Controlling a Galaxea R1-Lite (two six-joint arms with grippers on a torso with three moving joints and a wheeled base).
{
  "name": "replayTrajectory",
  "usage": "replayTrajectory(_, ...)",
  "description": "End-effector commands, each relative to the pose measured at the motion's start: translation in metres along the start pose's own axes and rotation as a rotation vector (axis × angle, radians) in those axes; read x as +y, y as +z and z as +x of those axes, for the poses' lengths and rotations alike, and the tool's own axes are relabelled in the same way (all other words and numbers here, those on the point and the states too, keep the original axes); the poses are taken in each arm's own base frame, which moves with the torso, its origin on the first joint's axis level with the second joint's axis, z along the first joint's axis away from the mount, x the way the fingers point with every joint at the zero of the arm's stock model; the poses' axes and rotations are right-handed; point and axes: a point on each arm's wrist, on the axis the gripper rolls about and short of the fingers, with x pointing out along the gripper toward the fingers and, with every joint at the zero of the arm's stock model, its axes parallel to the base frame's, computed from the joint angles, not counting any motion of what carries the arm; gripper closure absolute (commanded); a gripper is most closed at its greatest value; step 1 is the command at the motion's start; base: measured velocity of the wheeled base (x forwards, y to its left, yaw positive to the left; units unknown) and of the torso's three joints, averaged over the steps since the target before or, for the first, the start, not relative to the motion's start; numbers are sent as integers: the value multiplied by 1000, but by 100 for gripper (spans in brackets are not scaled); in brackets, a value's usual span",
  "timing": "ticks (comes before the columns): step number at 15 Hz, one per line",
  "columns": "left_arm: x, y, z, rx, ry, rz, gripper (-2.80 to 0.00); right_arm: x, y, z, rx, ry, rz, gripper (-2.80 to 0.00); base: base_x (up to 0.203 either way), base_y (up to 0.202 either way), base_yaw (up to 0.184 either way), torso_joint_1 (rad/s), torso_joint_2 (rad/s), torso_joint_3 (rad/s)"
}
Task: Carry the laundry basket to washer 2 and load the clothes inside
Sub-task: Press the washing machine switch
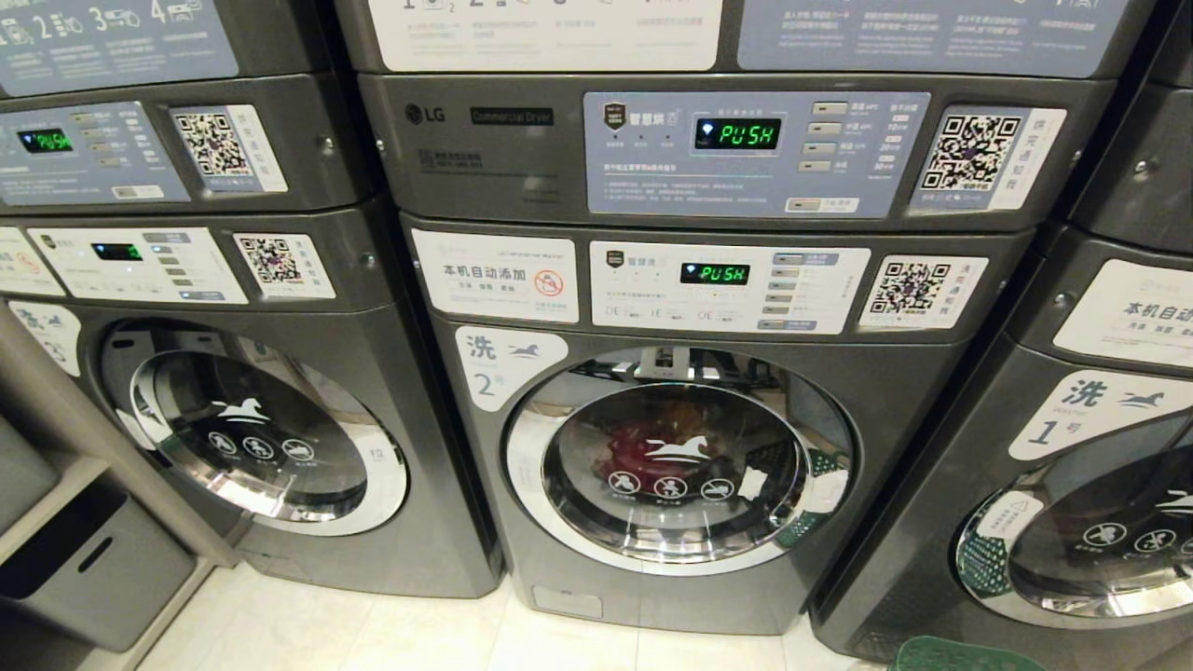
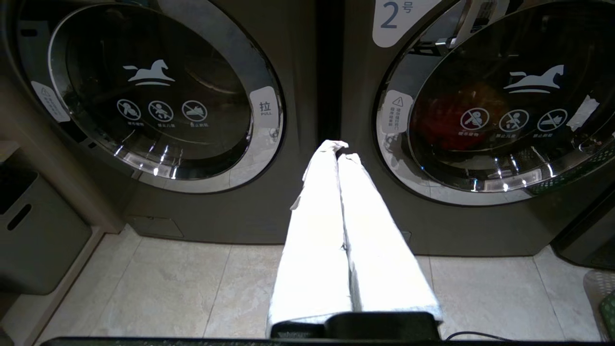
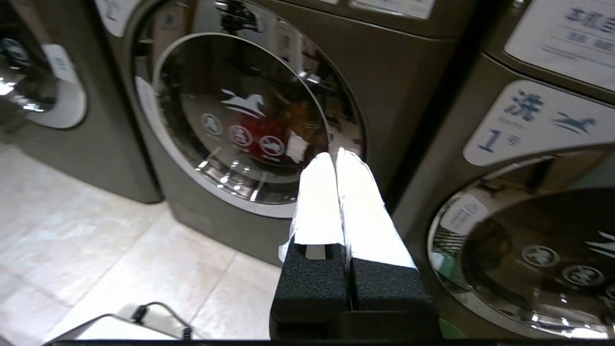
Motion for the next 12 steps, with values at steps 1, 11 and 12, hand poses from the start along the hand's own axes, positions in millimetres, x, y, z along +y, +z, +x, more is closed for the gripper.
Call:
replayTrajectory(1,0,-2,0,5,4,-21,0,-20,29,65,220,76,88,0,0,0,0,0,0,0)
replayTrajectory(11,0,-1,0,4,11,-60,0,-2,21,283,121,422,201,0,0,0,0,0,0,0)
replayTrajectory(12,0,-1,0,4,9,-60,0,4,18,293,108,441,213,0,0,0,0,0,0,0)
